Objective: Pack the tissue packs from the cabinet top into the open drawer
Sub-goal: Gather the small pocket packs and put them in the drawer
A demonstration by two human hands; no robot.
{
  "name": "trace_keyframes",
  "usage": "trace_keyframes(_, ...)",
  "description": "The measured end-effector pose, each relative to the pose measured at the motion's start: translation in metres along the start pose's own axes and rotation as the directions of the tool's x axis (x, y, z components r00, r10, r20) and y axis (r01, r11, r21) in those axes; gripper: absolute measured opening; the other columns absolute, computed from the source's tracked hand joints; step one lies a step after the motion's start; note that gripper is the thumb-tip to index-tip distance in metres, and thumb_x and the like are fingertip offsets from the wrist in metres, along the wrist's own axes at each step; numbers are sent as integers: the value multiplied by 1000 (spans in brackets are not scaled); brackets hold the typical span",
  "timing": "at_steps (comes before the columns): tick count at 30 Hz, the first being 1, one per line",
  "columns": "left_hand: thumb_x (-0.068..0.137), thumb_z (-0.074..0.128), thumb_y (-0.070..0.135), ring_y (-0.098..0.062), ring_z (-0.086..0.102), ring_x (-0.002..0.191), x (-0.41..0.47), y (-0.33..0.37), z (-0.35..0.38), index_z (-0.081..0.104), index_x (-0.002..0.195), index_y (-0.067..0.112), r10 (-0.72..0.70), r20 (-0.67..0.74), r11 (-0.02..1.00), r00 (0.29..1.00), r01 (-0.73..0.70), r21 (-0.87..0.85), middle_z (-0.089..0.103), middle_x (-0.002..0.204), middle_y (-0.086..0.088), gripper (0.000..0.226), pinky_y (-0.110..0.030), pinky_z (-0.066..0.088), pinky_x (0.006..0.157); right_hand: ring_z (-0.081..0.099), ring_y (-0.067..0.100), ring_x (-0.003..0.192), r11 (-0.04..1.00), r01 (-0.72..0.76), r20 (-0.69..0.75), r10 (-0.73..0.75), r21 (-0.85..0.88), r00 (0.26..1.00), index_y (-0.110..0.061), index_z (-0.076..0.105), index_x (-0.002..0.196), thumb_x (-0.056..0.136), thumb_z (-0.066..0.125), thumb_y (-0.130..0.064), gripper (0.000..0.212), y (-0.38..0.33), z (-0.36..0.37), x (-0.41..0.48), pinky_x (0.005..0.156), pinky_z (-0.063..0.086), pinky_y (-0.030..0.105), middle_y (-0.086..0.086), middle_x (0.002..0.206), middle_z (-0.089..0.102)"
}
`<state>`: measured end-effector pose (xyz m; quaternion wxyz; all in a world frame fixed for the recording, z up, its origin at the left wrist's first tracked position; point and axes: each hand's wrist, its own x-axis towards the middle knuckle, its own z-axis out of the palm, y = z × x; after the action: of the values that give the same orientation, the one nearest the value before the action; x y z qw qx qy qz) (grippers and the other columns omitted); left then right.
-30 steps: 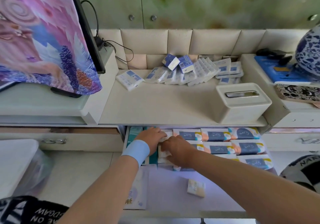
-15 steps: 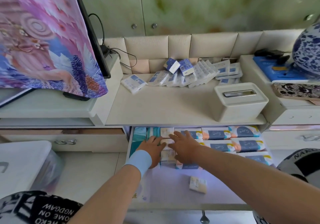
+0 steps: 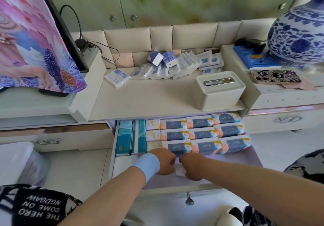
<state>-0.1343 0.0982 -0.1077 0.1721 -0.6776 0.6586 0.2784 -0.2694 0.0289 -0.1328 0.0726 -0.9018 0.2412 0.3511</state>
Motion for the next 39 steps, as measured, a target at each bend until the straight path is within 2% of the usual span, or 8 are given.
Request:
trace_keyframes(5, 90, 59, 40, -25, 49, 129, 16, 17, 24, 35, 148, 28, -77, 210, 977, 975, 115, -180, 48, 146, -1, 64, -40, 42, 106, 57, 25, 117, 985, -67, 9, 66, 161, 998, -20, 39, 142, 89, 69, -36, 64, 14, 28, -2, 97, 48, 36, 9, 135, 56)
trace_keyframes(10, 92, 60, 38, -27, 49, 127, 22, 29, 24, 45, 142, 21, -39, 204, 933, 978, 109, -343, 49, 144, -4, 54, -40, 38, 106, 57, 23, 116, 976, -87, 6, 87, 201, 996, -19, 43, 138, 91, 68, -34, 56, 17, 32, 3, 95, 46, 31, 7, 132, 58)
trace_keyframes(14, 88, 66, 38, -26, 55, 119, 25, 24, 19, 49, 136, 21, -39, 232, 892, 972, 139, -430, 56, 134, -6, 54, -40, 45, 103, 61, 24, 111, 970, -21, -21, 27, 242, 999, -15, 51, 131, 89, 69, -32, 49, 22, 22, 7, 94, 52, 33, 8, 124, 62)
trace_keyframes(18, 77, 79, 34, -23, 68, 94, 23, 2, 6, 53, 123, 22, -34, 218, 822, 975, 152, -549, 66, 112, -9, 54, -34, 58, 80, 61, 19, 94, 943, 74, -120, -36, 325, 992, -17, 62, 118, 79, 71, -48, 51, 27, -10, 1, 74, 49, 29, 3, 107, 66)
trace_keyframes(24, 72, 79, 37, -14, 65, 69, 3, -56, -37, 55, 108, 36, -77, 122, 793, 990, 135, -595, 63, 95, 6, 44, -28, 49, 67, 56, 16, 82, 913, 182, -339, -51, 364, 939, -23, 64, 110, 82, 61, -56, 43, 18, -63, -6, 70, 49, 31, -1, 92, 64)
trace_keyframes(32, 73, 75, 48, -17, 55, 99, -11, -89, -18, 60, 119, 29, -220, -225, 940, 949, 145, -307, 51, 112, 5, 52, -30, 47, 85, 58, 26, 114, 950, 163, -365, -58, 265, 929, -23, 49, 137, 92, 59, -47, 52, -19, -79, 34, 89, 49, 38, 4, 132, 54)
trace_keyframes(36, 73, 75, 40, -18, 55, 95, -10, -96, -8, 50, 109, 26, -228, -319, 942, 920, 126, -311, 57, 107, 3, 46, -31, 46, 74, 61, 26, 104, 990, 111, -385, -71, 83, 920, -20, 55, 119, 90, 57, -45, 38, -34, -84, 50, 88, 49, 39, 4, 116, 63)
trace_keyframes(39, 79, 72, 37, -18, 48, 105, -8, -100, -3, 50, 109, 23, -141, -335, 985, 932, 97, -144, 53, 111, 2, 39, -30, 42, 79, 55, 25, 104, 984, 87, -427, -146, -154, 892, -21, 60, 111, 86, 56, -49, 38, -33, -86, 57, 94, 39, 41, 4, 107, 63)
